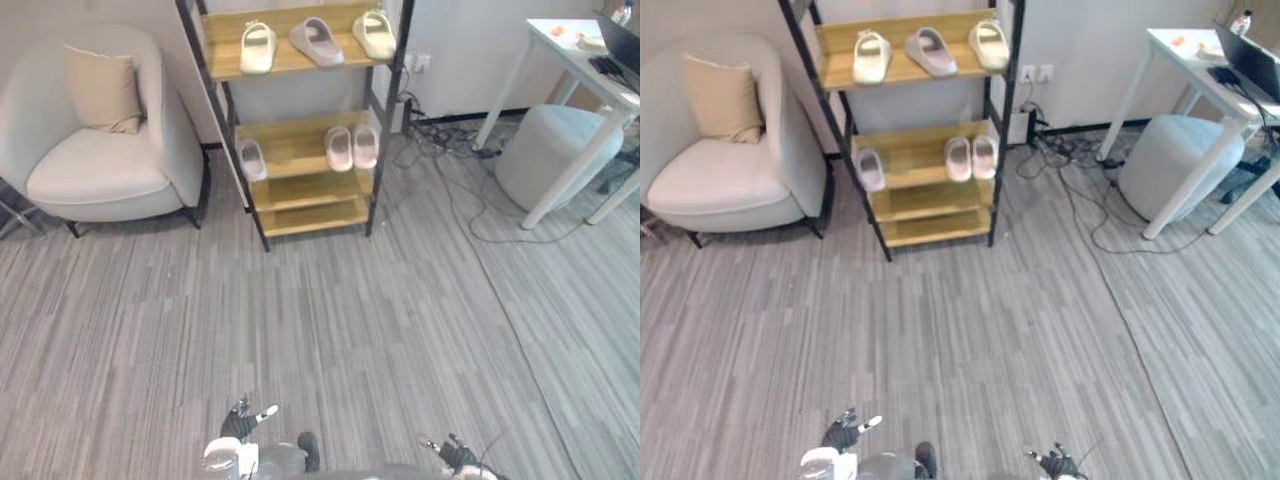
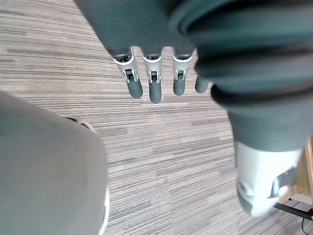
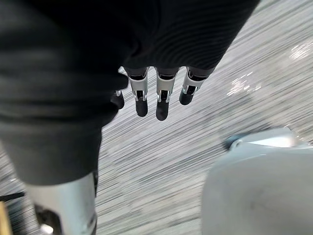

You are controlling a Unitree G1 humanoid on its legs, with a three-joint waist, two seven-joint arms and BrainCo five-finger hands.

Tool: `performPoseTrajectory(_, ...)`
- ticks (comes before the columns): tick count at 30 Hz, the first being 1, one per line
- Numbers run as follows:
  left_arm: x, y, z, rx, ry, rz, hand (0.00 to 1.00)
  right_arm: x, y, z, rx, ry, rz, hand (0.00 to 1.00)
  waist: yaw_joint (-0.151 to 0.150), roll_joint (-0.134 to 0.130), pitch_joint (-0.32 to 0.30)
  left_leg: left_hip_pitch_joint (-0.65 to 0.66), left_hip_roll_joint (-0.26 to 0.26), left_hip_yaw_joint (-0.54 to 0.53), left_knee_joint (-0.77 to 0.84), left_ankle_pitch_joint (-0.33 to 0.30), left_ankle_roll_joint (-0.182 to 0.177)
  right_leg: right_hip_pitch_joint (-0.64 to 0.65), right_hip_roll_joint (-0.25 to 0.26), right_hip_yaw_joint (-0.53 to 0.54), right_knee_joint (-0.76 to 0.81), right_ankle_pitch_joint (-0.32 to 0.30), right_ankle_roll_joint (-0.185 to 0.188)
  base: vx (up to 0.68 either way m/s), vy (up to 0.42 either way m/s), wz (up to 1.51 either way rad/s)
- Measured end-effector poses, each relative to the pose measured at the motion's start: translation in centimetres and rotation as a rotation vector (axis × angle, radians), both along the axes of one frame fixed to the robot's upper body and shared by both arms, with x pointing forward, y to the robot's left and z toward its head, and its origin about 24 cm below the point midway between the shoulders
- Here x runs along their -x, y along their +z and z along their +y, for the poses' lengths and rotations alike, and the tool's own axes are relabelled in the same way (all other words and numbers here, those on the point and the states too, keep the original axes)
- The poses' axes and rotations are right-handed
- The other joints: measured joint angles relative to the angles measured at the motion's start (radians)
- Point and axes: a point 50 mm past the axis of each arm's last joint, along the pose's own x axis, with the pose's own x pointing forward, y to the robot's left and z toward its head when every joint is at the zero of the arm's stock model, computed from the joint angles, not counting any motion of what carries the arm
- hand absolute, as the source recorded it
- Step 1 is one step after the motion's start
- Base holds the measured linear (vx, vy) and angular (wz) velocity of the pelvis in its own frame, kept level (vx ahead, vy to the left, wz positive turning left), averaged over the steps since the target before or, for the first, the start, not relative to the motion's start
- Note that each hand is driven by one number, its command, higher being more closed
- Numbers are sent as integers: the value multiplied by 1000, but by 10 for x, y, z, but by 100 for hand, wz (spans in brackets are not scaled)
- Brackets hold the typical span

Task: Organize the slippers on the shoe rack

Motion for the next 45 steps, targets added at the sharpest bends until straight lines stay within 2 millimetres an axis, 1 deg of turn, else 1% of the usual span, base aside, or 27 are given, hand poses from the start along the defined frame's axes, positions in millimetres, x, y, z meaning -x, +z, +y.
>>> performPoseTrajectory(2, 1, -1, 0, 1, -3, 8, 0, -1, 0, 2, -2, 0, -9, 0, -14, -2, 0, 47, 8, -24, -34, -11, 1, -46, 5, -65, -51, -31, -34, 301, -6, 40)
performPoseTrajectory(5, 0, -1, -4, 10, 1, 12, 0, -6, 3, -3, 10, -12, -35, 0, -35, 18, 10, 97, 45, -66, -45, -51, -16, -137, 52, -97, -273, -7, -63, 364, -95, 41)
performPoseTrajectory(6, -1, -1, -9, 23, 1, 10, 0, -5, 4, -7, 18, -23, -35, 0, -40, 39, 14, 111, 83, -86, -45, -74, -32, -164, 92, -95, -411, 64, -78, 413, -140, 42)
performPoseTrajectory(8, -3, -1, -9, 29, 20, 1, 0, 1, 2, -5, 11, -37, -18, 0, -43, 33, 15, 131, 102, -114, -49, -101, -58, -177, 117, -80, -578, 178, -86, 386, -173, 49)
performPoseTrajectory(9, -3, -1, -9, 29, 27, -1, 0, 4, 1, -3, 5, -40, -11, 0, -48, 25, 16, 150, 106, -131, -50, -117, -69, -176, 117, -70, -615, 243, -87, 721, -359, 79)
performPoseTrajectory(10, 0, -2, -18, 54, 31, 9, 0, 14, 0, -8, 14, -52, 12, 0, -56, 46, 9, 178, 142, -165, -38, -123, -77, -154, 128, -94, -568, 289, -118, 547, -277, 66)
performPoseTrajectory(12, -2, -2, -26, 77, 40, 2, 0, 13, 1, -11, 23, -50, 7, 0, -57, 62, 4, 162, 159, -173, 17, -117, -87, -152, 134, -118, -538, 263, -148, 425, -216, 45)
performPoseTrajectory(13, -6, -1, -31, 92, 48, -13, 0, 12, 2, -13, 29, -46, 5, 0, -59, 71, 8, 121, 171, -182, 128, -114, -95, -125, 141, -137, -528, 236, -165, 580, -326, 43)
performPoseTrajectory(14, -10, 1, -31, 101, 77, -32, 0, 12, 2, -13, 33, -36, 7, 0, -59, 74, 11, 11, 197, -181, 413, -71, -140, -63, 148, -158, -551, 203, -182, 562, -323, 38)
performPoseTrajectory(15, -12, 2, -32, 106, 87, -41, 0, 12, 2, -13, 34, -31, 6, 0, -56, 75, 14, -40, 212, -181, 531, -29, -151, -33, 154, -161, -564, 193, -185, 508, -269, 20)
performPoseTrajectory(16, -17, 5, -34, 111, 88, -69, 0, 13, 3, -15, 47, -8, 15, 0, -46, 79, 24, -145, 276, -151, 789, -36, -153, 58, 179, -164, -603, 167, -209, 313, -132, -1)
performPoseTrajectory(18, -20, 7, -35, 113, 86, -83, 0, 16, 2, -14, 43, -11, 22, 0, -36, 72, 23, -213, 310, -90, 849, -64, -136, 151, 186, -159, -649, 148, -211, 333, -124, -14)
performPoseTrajectory(20, -20, 8, -37, 119, 87, -91, 0, 17, 2, -12, 38, -16, 20, 0, -33, 64, 17, -262, 314, -31, 757, -84, -121, 213, 182, -148, -702, 144, -205, 323, -101, -20)
performPoseTrajectory(23, -23, 10, -40, 125, 80, -109, 0, 13, 3, -11, 34, -21, 4, 0, -26, 60, 18, -323, 245, -20, 417, -75, -115, 267, 163, -118, -746, 129, -182, 394, 44, -24)
performPoseTrajectory(24, -24, 10, -41, 125, 73, -110, 0, 8, 4, -9, 28, -25, -14, 0, -25, 54, 19, -317, 192, -44, 232, -8, -119, 286, 146, -104, -756, 116, -165, 369, 142, -26)
performPoseTrajectory(25, -24, 10, -42, 126, 63, -108, 0, 7, 4, -9, 28, -25, -19, 0, -24, 55, 19, -309, 170, -54, 137, 39, -117, 299, 141, -94, -764, 109, -154, 431, 221, -27)
performPoseTrajectory(26, -24, 10, -45, 127, 42, -107, 0, 7, 4, -11, 33, -25, -18, 0, -22, 60, 17, -293, 152, -77, 58, 133, -119, 313, 143, -79, -770, 94, -136, 350, 232, -44)
performPoseTrajectory(27, -24, 10, -42, 117, 28, -113, 0, 8, 2, -6, 18, -23, 0, 0, -4, 44, 6, -273, 127, -74, 53, 188, -79, 333, 126, -39, -770, 67, -111, 346, 226, -42)
performPoseTrajectory(29, -24, 9, -36, 104, 1, -107, 0, 7, -1, 5, -12, -18, 0, 0, -3, -11, -18, -261, 84, -52, 58, 144, -59, 322, 75, -23, -731, 34, -90, 363, 161, -30)
performPoseTrajectory(31, -23, 9, -34, 98, -6, -101, 0, 3, -1, 12, -30, -13, -14, 0, -1, -27, -26, -234, 66, -25, 56, 104, -42, 243, 51, 18, -544, 20, -68, 338, 165, -28)
performPoseTrajectory(33, -22, 8, -31, 81, -34, -87, 0, 1, 0, 11, -29, -4, -22, 0, -1, -32, -16, -139, 44, -12, 38, 59, -35, 83, 25, 41, -134, 26, 15, 417, 220, -17)
performPoseTrajectory(35, -19, 5, -30, 71, -56, -62, 0, 0, 0, 12, -32, 0, -26, 0, -6, -36, -18, -82, 32, -14, 28, 38, -34, 53, 1, -5, -38, 5, -2, 281, 111, 12)
performPoseTrajectory(39, -14, 2, -27, 68, -46, -33, 0, -7, 2, 11, -32, 13, -44, 0, -20, -25, -21, 5, 41, -45, -24, 22, -41, -9, -7, -117, -201, -32, -42, 292, 4, 27)
performPoseTrajectory(41, -13, 2, -26, 69, -40, -28, 0, -15, 3, 11, -33, 13, -61, 0, -28, -2, -15, 20, 75, -69, -22, 8, -63, -33, 36, -119, -397, 8, -71, 345, -107, 29)
performPoseTrajectory(43, -12, 1, -24, 62, -43, -21, 0, -14, 3, 13, -45, 1, -61, 0, -29, -13, -19, 34, 79, -95, -6, -19, -98, -5, 64, -97, -616, 224, -95, 319, -160, 21)
performPoseTrajectory(44, -10, 0, -29, 75, -41, -8, 0, -16, 4, 10, -32, 7, -62, 0, -29, 26, -23, 50, 108, -104, -2, -29, -104, 35, 89, -110, -630, 233, -106, 327, -169, 15)
performPoseTrajectory(45, -9, -1, -34, 90, -36, -7, 0, -13, 3, 6, -24, 5, -52, 0, -29, 41, -28, 53, 121, -107, 9, -30, -105, 57, 99, -113, -657, 233, -108, 294, -168, 9)
